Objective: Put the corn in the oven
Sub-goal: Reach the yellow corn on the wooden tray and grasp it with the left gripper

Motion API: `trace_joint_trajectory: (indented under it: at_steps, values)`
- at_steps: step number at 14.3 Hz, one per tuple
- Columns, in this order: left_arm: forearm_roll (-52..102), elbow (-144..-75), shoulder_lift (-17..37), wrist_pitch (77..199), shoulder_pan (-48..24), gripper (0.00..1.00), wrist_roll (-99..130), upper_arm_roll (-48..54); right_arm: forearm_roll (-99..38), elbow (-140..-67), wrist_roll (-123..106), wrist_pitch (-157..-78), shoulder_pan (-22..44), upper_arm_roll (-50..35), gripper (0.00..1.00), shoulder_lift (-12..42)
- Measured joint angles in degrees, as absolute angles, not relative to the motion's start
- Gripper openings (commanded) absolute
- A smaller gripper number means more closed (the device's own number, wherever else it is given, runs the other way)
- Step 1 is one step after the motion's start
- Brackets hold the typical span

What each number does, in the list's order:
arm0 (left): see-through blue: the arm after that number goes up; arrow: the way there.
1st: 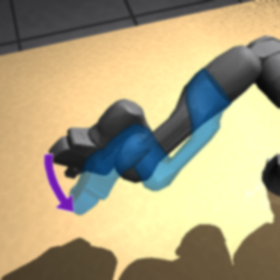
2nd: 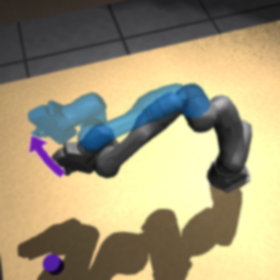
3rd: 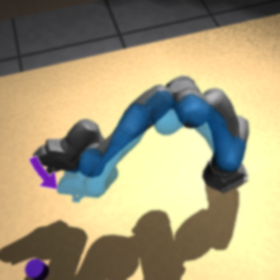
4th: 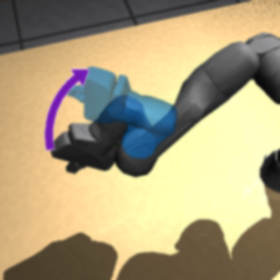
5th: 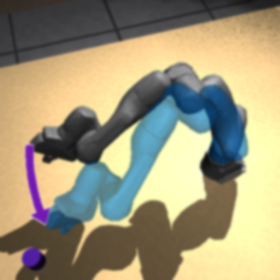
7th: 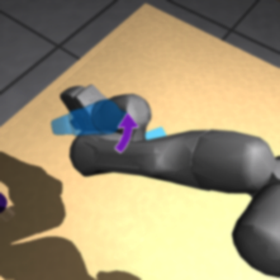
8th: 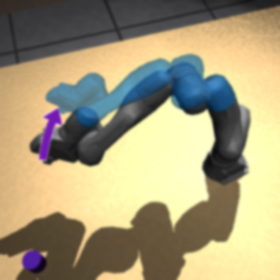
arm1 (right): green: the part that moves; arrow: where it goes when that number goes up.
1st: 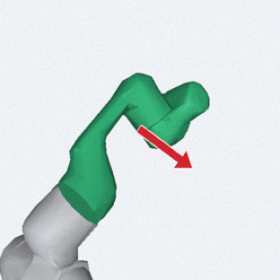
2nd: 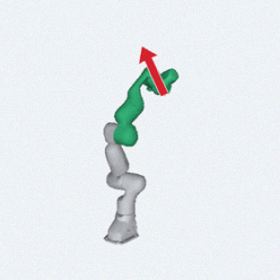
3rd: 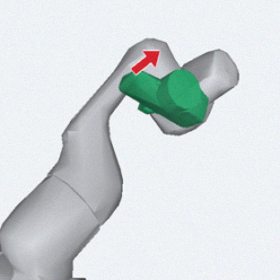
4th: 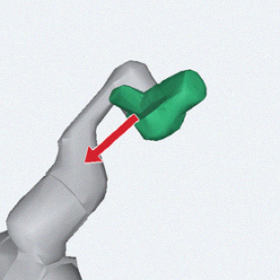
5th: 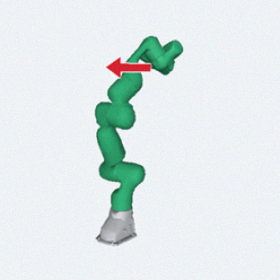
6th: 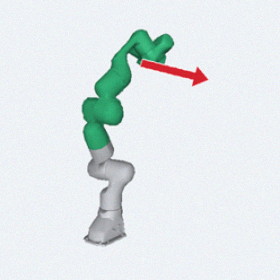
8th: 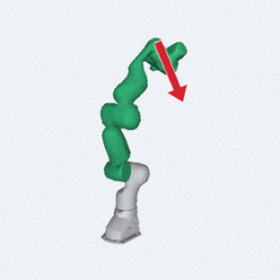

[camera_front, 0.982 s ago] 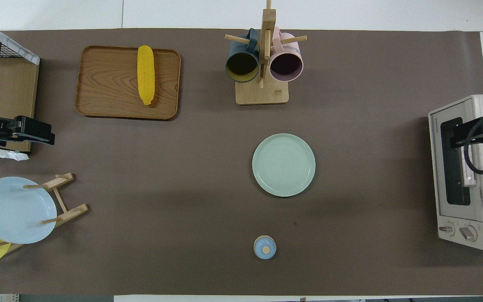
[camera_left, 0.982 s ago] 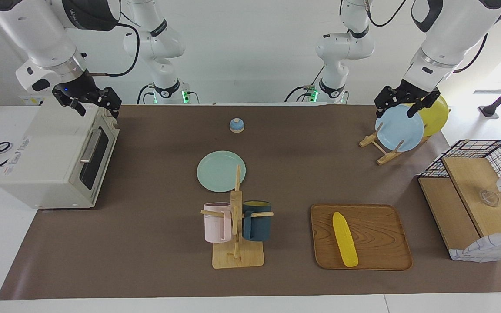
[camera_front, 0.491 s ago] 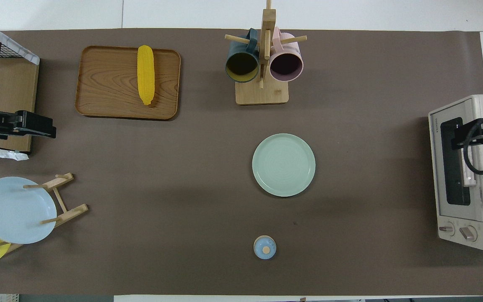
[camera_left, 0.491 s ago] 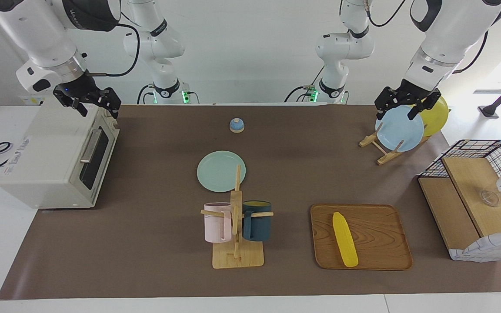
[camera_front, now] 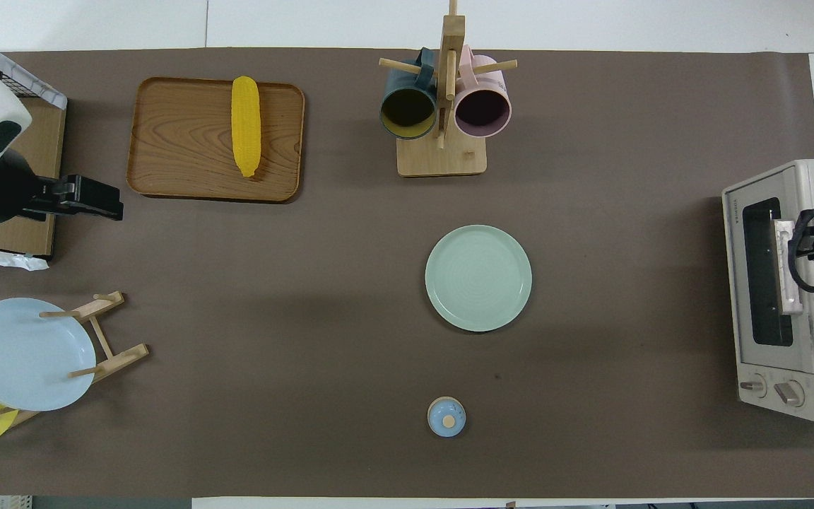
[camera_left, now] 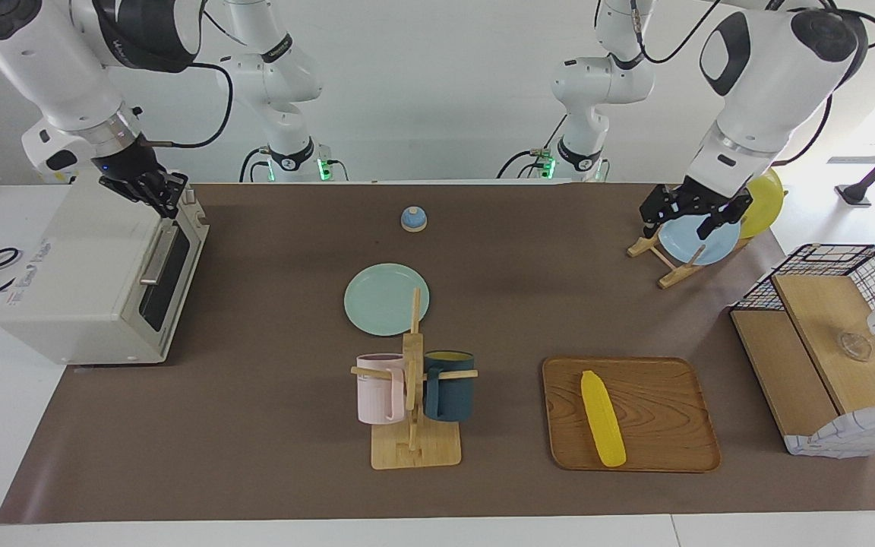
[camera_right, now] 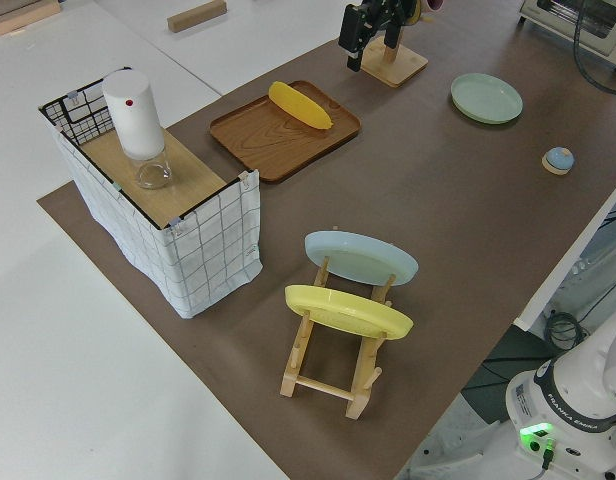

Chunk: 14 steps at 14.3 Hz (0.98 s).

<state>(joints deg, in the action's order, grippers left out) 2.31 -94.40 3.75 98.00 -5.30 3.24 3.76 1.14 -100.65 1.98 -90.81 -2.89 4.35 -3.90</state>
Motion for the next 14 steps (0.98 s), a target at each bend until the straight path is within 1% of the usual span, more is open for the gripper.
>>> trace_joint_trajectory:
  at_steps: [1,3,5,10,12,14]
  values:
    - [2.4,-94.3,5.8,99.9,-6.1,1.00,3.2,3.8,1.1,-102.3,2.0,-92.9,-3.2,4.4,0.00,-4.3]
    - [2.6,-93.0,11.2,103.4,-7.7,1.00,3.3,3.9,1.2,-107.0,2.0,-100.7,-3.4,4.4,0.00,-5.1]
    - [2.9,-89.0,17.9,105.4,-8.8,1.00,3.3,3.9,1.4,-110.4,1.9,-104.4,-3.6,4.4,0.00,-5.1]
    - [3.0,-73.7,34.6,107.5,-11.2,1.00,3.3,3.9,3.9,-111.9,1.8,-106.4,-6.1,4.4,0.00,-4.4]
    - [3.0,-70.6,38.4,110.1,-11.3,1.00,3.3,3.7,4.0,-112.0,1.7,-106.8,-8.3,4.5,0.00,-4.1]
    - [3.0,-69.9,40.3,112.7,-11.2,1.00,3.3,3.5,4.0,-112.4,1.9,-106.8,-9.5,4.5,0.00,-3.9]
